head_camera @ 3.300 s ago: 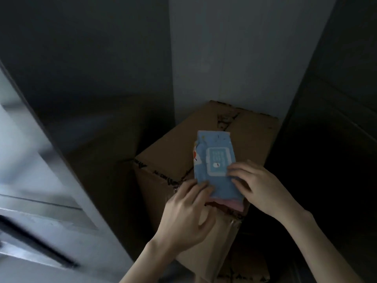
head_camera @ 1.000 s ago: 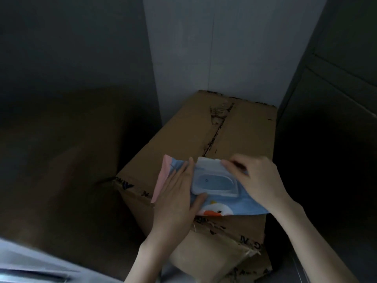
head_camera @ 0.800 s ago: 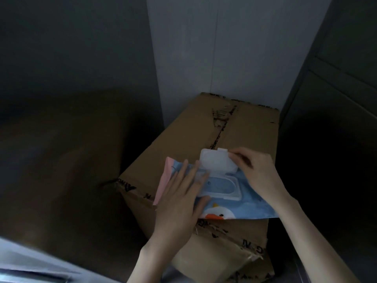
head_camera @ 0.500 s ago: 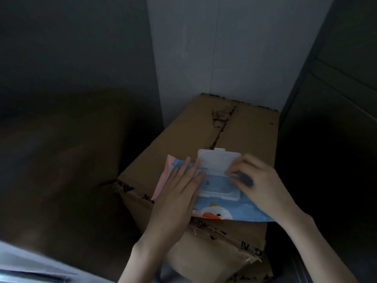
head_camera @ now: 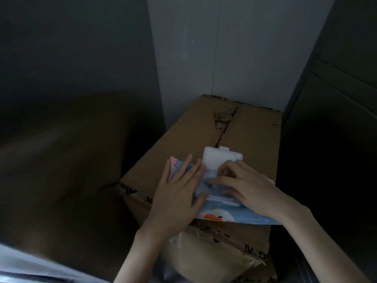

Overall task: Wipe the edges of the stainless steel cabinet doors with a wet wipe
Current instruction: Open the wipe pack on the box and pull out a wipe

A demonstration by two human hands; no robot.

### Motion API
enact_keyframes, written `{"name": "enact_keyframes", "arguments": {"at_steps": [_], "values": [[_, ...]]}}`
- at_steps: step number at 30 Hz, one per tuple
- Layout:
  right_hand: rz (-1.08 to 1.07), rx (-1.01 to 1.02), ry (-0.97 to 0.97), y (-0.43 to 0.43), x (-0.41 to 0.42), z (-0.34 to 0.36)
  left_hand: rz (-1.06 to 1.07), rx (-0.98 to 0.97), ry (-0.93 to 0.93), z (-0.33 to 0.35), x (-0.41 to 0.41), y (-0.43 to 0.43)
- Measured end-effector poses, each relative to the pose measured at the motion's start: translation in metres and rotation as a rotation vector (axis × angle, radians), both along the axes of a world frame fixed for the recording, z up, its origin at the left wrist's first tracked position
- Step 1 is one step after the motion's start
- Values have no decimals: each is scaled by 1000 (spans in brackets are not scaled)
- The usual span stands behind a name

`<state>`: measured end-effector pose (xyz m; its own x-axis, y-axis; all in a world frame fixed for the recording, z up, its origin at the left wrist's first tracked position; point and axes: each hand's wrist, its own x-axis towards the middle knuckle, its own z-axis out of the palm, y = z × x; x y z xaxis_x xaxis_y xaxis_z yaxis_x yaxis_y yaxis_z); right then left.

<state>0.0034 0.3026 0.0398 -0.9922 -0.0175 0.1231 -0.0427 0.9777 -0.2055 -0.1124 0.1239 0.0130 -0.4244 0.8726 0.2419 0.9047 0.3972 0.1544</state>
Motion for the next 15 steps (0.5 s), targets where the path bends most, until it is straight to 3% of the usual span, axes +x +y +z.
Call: {"name": "enact_keyframes", "arguments": {"at_steps": [5, 11, 13, 15], "values": [[-11, 31, -34, -1, -9, 0, 16, 25, -21, -7, 2, 0], [2, 74, 183, -8, -9, -1, 26, 54, -40, -5, 4, -2], [8, -15, 279, -7, -3, -1, 33, 63, -44, -5, 5, -2], [-3, -274, 306, -1, 4, 2, 38, 85, -71, -5, 6, -2]]}}
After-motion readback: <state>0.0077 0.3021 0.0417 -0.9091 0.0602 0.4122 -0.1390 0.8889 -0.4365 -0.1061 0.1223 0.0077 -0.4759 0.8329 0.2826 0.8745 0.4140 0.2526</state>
